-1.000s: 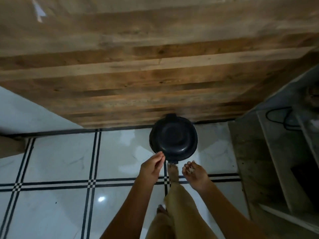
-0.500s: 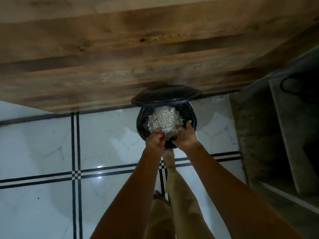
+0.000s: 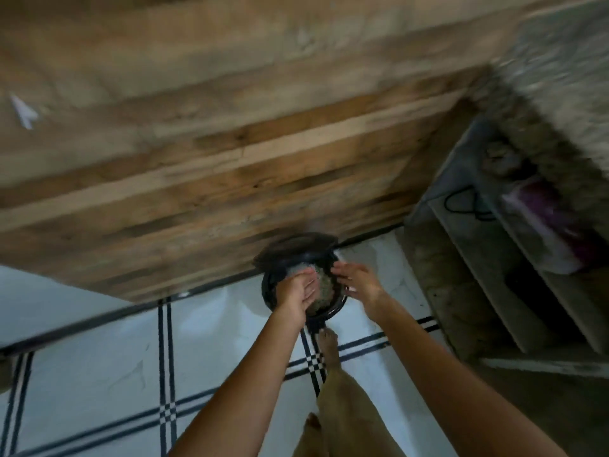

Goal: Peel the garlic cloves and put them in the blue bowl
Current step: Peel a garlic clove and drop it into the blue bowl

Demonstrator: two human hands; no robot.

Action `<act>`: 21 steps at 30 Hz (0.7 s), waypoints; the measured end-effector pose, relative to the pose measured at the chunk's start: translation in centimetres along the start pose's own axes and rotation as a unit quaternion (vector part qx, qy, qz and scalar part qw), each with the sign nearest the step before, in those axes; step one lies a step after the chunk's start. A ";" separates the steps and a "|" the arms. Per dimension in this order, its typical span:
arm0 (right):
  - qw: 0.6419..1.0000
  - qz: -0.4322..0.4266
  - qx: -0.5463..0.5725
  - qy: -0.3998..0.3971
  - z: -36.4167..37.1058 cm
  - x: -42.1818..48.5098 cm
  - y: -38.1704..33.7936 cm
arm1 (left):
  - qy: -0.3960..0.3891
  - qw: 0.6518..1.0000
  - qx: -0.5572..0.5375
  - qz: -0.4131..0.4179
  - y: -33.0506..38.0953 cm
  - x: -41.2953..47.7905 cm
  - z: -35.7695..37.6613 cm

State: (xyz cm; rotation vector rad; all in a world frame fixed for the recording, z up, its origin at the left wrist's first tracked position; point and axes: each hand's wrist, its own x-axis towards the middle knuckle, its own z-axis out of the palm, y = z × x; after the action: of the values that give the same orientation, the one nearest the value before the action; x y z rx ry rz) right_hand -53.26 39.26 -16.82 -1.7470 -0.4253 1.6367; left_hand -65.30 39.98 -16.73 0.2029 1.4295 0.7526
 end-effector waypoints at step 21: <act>0.787 -0.213 0.285 0.505 -52.0 -34.0 14.1 | -0.450 0.690 0.493 0.280 -32.5 -31.2 42.4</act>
State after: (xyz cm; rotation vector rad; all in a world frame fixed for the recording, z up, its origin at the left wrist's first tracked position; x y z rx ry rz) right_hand -11.24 -6.68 -3.30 -1.6032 0.1855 0.2903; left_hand -13.06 10.26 -2.14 1.6794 0.6231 0.1585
